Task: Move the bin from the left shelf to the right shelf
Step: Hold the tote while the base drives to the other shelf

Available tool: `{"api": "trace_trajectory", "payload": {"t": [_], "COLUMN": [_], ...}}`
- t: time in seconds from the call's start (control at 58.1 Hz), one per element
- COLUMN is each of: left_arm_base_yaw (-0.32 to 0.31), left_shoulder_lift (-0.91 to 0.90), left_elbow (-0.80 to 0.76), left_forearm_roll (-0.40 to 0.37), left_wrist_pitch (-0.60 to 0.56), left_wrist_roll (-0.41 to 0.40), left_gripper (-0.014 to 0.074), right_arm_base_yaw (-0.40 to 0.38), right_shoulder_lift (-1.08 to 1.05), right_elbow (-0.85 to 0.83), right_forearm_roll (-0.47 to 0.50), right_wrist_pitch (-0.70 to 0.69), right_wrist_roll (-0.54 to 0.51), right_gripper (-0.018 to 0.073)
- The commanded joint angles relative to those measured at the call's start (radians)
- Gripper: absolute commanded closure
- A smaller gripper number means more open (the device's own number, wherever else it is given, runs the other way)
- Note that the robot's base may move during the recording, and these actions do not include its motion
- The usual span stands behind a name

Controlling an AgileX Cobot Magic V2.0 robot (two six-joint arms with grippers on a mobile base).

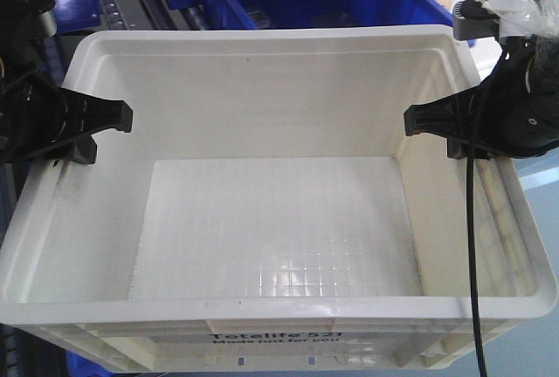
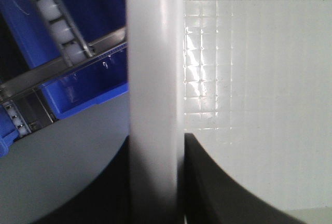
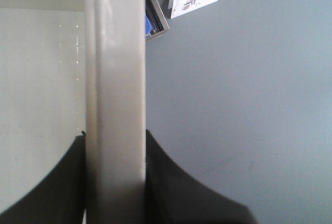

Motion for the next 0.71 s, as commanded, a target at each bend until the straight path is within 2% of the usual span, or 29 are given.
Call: {"api": "trace_trajectory", "payload": {"t": [0.0, 0.688], "left_arm_base_yaw": [-0.004, -0.004], "left_shoulder_lift": [-0.042, -0.042], "left_elbow": [-0.036, -0.036], "left_forearm_roll": [0.017, 0.017], "left_wrist_pitch": [-0.051, -0.051], "left_wrist_roll": [0.001, 0.001], "left_gripper": [0.0603, 0.0603], "right_arm_base_yaw": [-0.005, -0.005], "right_shoulder_lift": [-0.041, -0.041], "right_elbow": [-0.042, -0.042], "right_forearm_roll": [-0.054, -0.054], "right_wrist_pitch": [-0.084, -0.084], "right_wrist_roll": [0.019, 0.019], "right_gripper": [0.0557, 0.0557]}}
